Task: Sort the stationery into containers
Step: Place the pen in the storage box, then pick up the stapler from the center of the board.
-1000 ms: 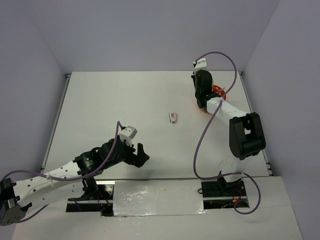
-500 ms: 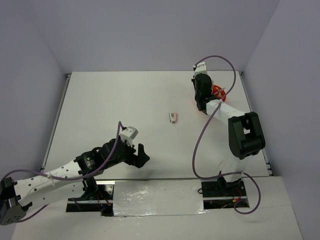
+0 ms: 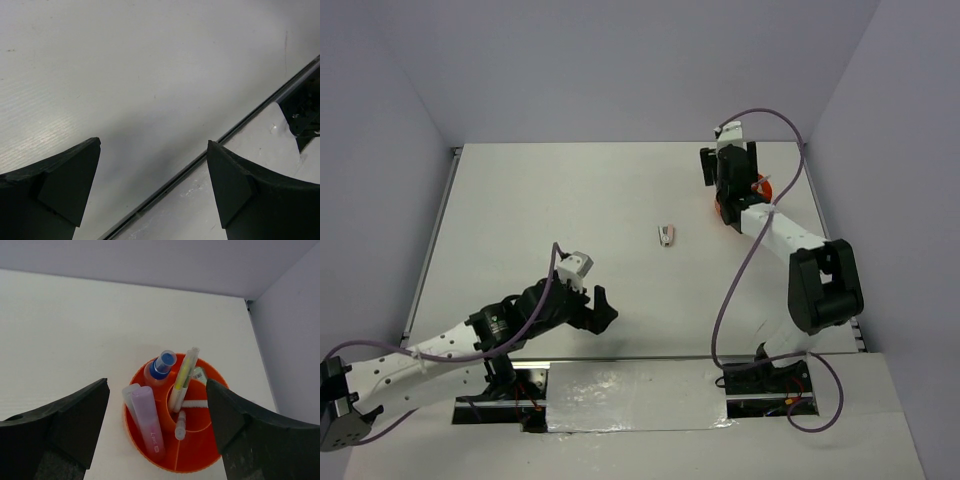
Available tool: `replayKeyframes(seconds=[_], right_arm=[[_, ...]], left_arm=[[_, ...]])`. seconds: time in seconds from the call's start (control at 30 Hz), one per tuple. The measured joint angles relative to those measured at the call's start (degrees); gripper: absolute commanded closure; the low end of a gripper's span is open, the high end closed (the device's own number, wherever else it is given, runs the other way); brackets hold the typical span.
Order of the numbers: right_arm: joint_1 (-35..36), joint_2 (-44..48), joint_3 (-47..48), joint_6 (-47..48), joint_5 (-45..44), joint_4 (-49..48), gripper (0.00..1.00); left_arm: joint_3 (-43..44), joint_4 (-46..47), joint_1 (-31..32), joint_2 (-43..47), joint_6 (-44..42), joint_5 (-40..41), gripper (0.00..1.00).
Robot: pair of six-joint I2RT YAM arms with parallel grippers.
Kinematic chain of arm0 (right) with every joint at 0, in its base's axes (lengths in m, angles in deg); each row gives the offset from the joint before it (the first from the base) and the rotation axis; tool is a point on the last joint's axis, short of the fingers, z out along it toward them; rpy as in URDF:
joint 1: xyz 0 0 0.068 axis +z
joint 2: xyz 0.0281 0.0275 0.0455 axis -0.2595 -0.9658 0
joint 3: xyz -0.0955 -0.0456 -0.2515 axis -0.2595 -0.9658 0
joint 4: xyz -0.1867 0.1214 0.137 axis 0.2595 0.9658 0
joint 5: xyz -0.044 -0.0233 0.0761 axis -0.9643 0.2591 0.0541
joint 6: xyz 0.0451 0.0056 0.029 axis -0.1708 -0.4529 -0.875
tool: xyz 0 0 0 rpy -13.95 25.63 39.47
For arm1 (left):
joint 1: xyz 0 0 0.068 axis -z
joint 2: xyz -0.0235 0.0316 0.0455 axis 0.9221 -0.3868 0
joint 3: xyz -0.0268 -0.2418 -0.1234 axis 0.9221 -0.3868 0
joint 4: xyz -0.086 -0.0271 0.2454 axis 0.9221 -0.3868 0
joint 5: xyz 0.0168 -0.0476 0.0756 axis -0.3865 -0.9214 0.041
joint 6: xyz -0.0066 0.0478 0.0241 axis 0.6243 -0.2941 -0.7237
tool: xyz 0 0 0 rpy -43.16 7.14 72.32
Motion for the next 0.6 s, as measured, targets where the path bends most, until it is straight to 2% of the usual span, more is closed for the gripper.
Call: replayKeyframes(seconds=[0.07, 0.13, 0.33, 0.47, 0.6], right_arm=[[0.37, 3.39, 0.00, -1.53, 0.66, 1.22, 0.15], [0.79, 7.54, 0.00, -3.93, 1.09, 3.15, 0.00], [2.71, 21.11, 0.13, -16.92, 4.04, 14.38, 0.00], [2.93, 28.17, -1.66, -25.53, 5.53, 22.21, 0.00], [2.97, 32.96, -5.84, -29.94, 6.38, 28.68, 0.00]], left_arm=[[0.39, -0.68, 0.00, -1.77, 0.63, 2.16, 0.01], [2.51, -1.79, 0.00, -6.05, 1.73, 4.90, 0.01], [16.46, -1.97, -0.70, -27.28, 6.40, 12.11, 0.01], [30.49, -2.84, -2.75, -44.30, 8.68, 13.92, 0.01], [44.92, -3.69, -4.20, -60.00, 8.87, 15.19, 0.01]])
